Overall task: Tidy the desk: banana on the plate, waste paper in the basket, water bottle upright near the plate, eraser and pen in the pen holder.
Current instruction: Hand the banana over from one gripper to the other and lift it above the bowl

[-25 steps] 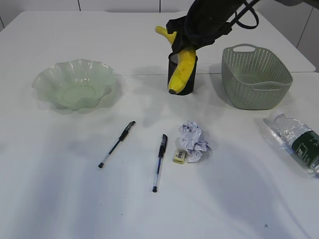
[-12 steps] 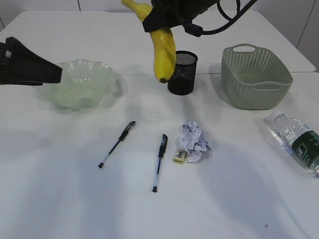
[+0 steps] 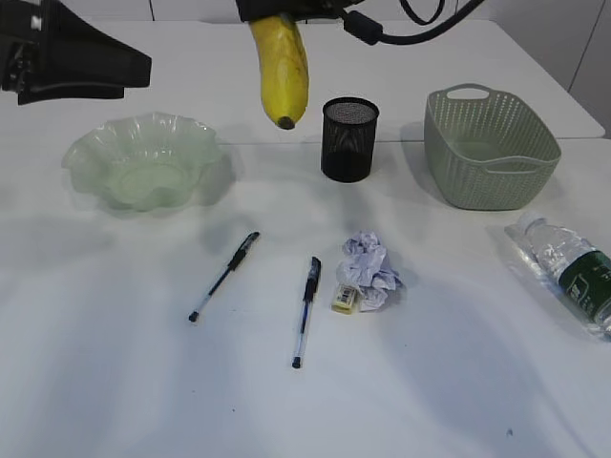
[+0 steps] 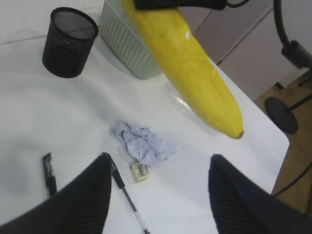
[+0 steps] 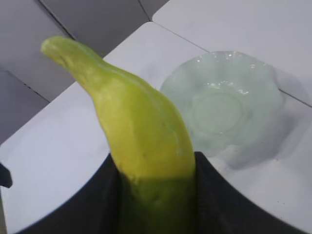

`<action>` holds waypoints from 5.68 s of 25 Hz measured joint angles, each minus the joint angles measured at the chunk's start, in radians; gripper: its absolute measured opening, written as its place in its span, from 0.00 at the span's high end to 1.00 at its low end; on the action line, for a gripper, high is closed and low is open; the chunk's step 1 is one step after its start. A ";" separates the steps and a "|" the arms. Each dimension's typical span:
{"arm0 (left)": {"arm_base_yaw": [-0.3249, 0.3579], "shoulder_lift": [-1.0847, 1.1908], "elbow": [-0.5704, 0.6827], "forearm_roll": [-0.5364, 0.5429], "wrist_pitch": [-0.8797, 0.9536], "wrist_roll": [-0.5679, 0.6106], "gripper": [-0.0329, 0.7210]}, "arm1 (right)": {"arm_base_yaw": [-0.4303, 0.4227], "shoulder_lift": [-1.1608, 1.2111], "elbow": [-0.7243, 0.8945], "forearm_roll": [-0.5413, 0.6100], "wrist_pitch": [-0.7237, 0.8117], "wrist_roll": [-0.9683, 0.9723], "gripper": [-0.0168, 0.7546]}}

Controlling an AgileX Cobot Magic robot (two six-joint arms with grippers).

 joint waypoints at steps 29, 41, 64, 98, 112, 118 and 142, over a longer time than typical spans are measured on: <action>0.000 0.001 -0.004 -0.116 0.025 0.004 0.33 | 0.000 -0.001 0.000 0.200 0.114 -0.012 0.63; -0.001 0.001 -0.004 -0.263 0.025 0.004 0.18 | 0.000 -0.001 0.000 0.350 0.122 -0.042 0.63; -0.162 0.107 -0.004 -0.532 0.001 0.012 0.18 | 0.000 -0.001 -0.002 0.447 0.122 -0.069 0.63; -0.221 0.137 -0.004 -0.573 -0.025 -0.009 0.52 | -0.008 -0.002 -0.002 0.418 0.130 -0.110 0.63; -0.221 0.137 -0.004 -0.575 -0.027 -0.018 0.57 | -0.008 -0.002 -0.003 0.422 0.130 -0.119 0.63; -0.221 0.139 -0.004 -0.576 -0.027 -0.018 0.58 | -0.008 -0.002 -0.003 0.424 0.130 -0.119 0.60; -0.225 0.141 -0.004 -0.568 -0.053 0.013 0.59 | -0.006 -0.002 -0.003 0.439 0.132 -0.081 0.46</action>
